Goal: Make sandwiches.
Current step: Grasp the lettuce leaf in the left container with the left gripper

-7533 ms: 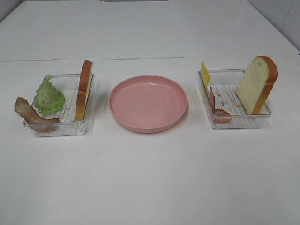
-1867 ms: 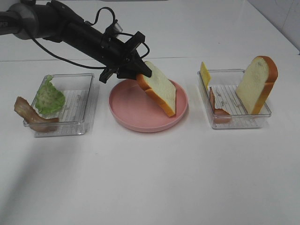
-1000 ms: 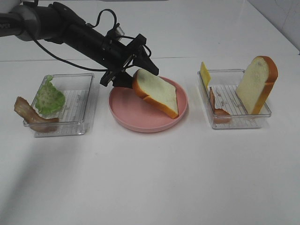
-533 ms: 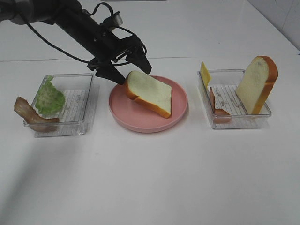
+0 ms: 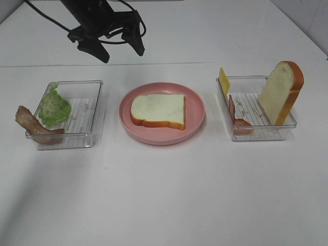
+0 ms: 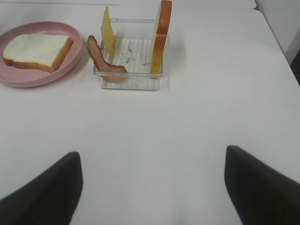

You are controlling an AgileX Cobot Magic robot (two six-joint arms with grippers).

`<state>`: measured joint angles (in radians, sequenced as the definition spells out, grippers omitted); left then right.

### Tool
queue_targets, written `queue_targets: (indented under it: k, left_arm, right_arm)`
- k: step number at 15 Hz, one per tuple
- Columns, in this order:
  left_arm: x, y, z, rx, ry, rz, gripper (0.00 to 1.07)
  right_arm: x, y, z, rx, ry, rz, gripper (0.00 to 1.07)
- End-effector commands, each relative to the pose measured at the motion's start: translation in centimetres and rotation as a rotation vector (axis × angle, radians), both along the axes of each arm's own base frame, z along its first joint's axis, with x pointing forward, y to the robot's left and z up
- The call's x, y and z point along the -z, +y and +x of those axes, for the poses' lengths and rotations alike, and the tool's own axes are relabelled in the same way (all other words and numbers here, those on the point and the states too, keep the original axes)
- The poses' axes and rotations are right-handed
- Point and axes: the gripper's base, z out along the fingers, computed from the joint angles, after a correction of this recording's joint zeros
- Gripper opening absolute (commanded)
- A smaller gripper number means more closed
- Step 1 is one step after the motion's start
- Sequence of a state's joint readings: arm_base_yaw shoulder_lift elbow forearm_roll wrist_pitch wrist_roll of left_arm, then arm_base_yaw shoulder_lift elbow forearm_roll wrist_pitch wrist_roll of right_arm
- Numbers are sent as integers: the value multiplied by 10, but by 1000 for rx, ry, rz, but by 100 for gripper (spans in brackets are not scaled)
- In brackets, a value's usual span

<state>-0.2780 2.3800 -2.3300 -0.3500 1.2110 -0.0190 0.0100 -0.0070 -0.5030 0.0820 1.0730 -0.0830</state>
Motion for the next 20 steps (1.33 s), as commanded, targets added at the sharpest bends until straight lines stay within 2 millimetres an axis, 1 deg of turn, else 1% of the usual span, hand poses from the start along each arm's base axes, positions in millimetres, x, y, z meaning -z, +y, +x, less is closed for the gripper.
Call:
queue_targets:
  k: [1, 2, 3, 5, 7, 8, 9, 11, 12, 14, 15, 16, 18, 19, 20]
  left_arm:
    - [-28, 15, -11, -6, -38, 172, 82]
    - [-42, 22, -14, -34, -78, 220, 80]
    - [-48, 25, -15, -46, -95, 236, 80]
    - [-68, 37, -19, -87, -141, 265, 79]
    - [-81, 53, -22, -145, -149, 250, 76]
    - [-82, 65, -29, -163, -122, 265, 75]
    - [-82, 67, -32, -164, -113, 270, 75]
    - [-70, 76, -40, -168, -55, 310, 75]
    - [-60, 82, -42, -173, -18, 329, 75]
    - [-39, 86, -43, -166, 39, 383, 75]
    - [-30, 88, -43, -166, 59, 413, 75]
    - [-5, 91, -40, -175, 122, 461, 75]
    - [13, 91, -36, -167, 157, 481, 75]
    - [17, 91, -35, -165, 164, 486, 75]
    - [26, 91, -33, -161, 180, 502, 75]
  right_arm:
    - [-1, 0, -1, -6, -26, -4, 78]
    - [-1, 0, -1, -6, -26, -4, 78]
    - [-1, 0, -1, -6, -26, -4, 78]
    - [-1, 0, -1, -6, -26, -4, 78]
    - [-1, 0, -1, -6, -26, -4, 78]
    - [-1, 0, -1, -6, -26, -4, 78]
    - [-1, 0, -1, -6, -26, -4, 78]
    - [-1, 0, -1, -6, -26, -4, 78]
    - [-1, 0, -1, -6, -26, -4, 78]
    - [-1, 0, -1, -6, -26, -4, 78]
    - [-1, 0, -1, -6, -26, -4, 78]
    - [-1, 0, -1, -6, -26, -4, 78]
    - [-1, 0, -1, -6, -26, -4, 78]
    - [-1, 0, -1, -6, -26, -4, 78]
    - [-1, 0, -1, -6, -26, -4, 78]
